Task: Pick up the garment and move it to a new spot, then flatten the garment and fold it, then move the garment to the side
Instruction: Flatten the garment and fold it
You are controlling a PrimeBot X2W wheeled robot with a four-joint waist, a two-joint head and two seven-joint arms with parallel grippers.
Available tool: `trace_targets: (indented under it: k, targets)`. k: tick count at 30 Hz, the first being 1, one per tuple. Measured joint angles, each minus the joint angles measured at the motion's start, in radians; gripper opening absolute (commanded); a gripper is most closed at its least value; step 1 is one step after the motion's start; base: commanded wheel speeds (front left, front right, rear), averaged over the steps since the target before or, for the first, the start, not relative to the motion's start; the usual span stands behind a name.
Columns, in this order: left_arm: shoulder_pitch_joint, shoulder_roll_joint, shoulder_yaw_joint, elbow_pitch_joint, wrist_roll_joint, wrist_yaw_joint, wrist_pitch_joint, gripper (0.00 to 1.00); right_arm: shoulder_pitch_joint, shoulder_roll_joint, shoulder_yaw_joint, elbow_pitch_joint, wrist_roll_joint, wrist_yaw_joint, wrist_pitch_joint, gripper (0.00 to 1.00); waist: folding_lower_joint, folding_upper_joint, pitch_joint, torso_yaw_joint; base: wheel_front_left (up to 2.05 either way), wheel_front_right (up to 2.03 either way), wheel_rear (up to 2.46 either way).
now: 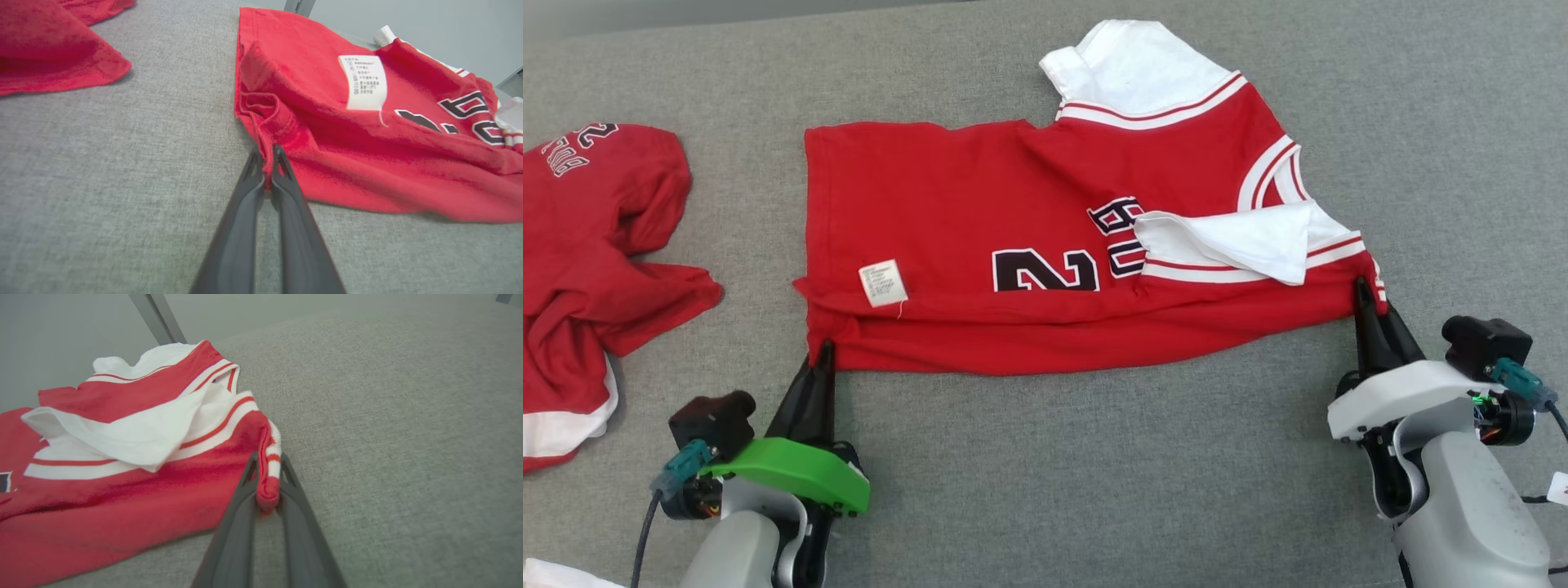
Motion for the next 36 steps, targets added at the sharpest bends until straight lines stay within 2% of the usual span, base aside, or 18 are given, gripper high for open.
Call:
trace_targets:
  k: [6, 13, 20, 27, 28, 29, 30, 36]
  targets:
    - [-0.043, 0.002, 0.040, -0.077, 0.020, -0.001, 0.000, 0.00, -0.051, 0.000, -0.021, -0.020, 0.070, 0.000, 0.000, 0.00, 0.0000, 0.0000, -0.039, 0.002, 0.00, 0.00, 0.00]
    - [-0.006, -0.019, 0.066, -0.091, 0.053, -0.001, 0.000, 0.00, -0.057, 0.000, -0.030, -0.015, 0.132, 0.000, 0.000, 0.00, 0.0000, 0.0000, -0.116, -0.001, 0.00, 0.00, 0.00]
    - [0.166, -0.076, 0.096, -0.026, 0.098, -0.001, 0.001, 0.00, 0.098, 0.002, -0.045, 0.064, 0.163, 0.000, 0.001, 0.00, 0.0000, 0.0000, -0.206, -0.002, 0.00, 0.00, 0.00]
    - [0.306, -0.102, 0.051, 0.065, 0.152, -0.004, 0.001, 0.00, 0.228, 0.002, -0.068, 0.108, 0.142, 0.000, 0.001, 0.00, 0.0000, 0.0000, -0.267, 0.008, 0.00, 0.00, 0.00]
    - [0.316, -0.105, 0.044, 0.073, 0.152, -0.004, 0.001, 0.29, 0.237, 0.002, -0.072, 0.110, 0.134, 0.000, 0.001, 0.00, 0.0000, 0.0001, -0.270, 0.011, 0.00, 0.00, 0.00]
    - [0.319, -0.109, 0.040, 0.081, 0.152, -0.004, 0.001, 0.49, 0.244, 0.002, -0.078, 0.110, 0.119, 0.000, 0.001, 0.18, 0.0000, 0.0000, -0.272, 0.014, 0.00, 0.00, 0.00]
    - [0.319, -0.110, 0.038, 0.084, 0.152, -0.004, 0.001, 1.00, 0.245, 0.002, -0.084, 0.108, 0.111, 0.000, 0.001, 0.98, 0.0000, 0.0000, -0.270, 0.017, 0.00, 0.00, 0.00]
    - [0.275, -0.111, 0.080, 0.064, 0.171, -0.004, 0.000, 1.00, 0.215, 0.000, -0.114, 0.062, 0.035, 0.000, 0.001, 1.00, 0.0000, 0.0001, -0.240, 0.024, 0.00, 0.00, 0.00]
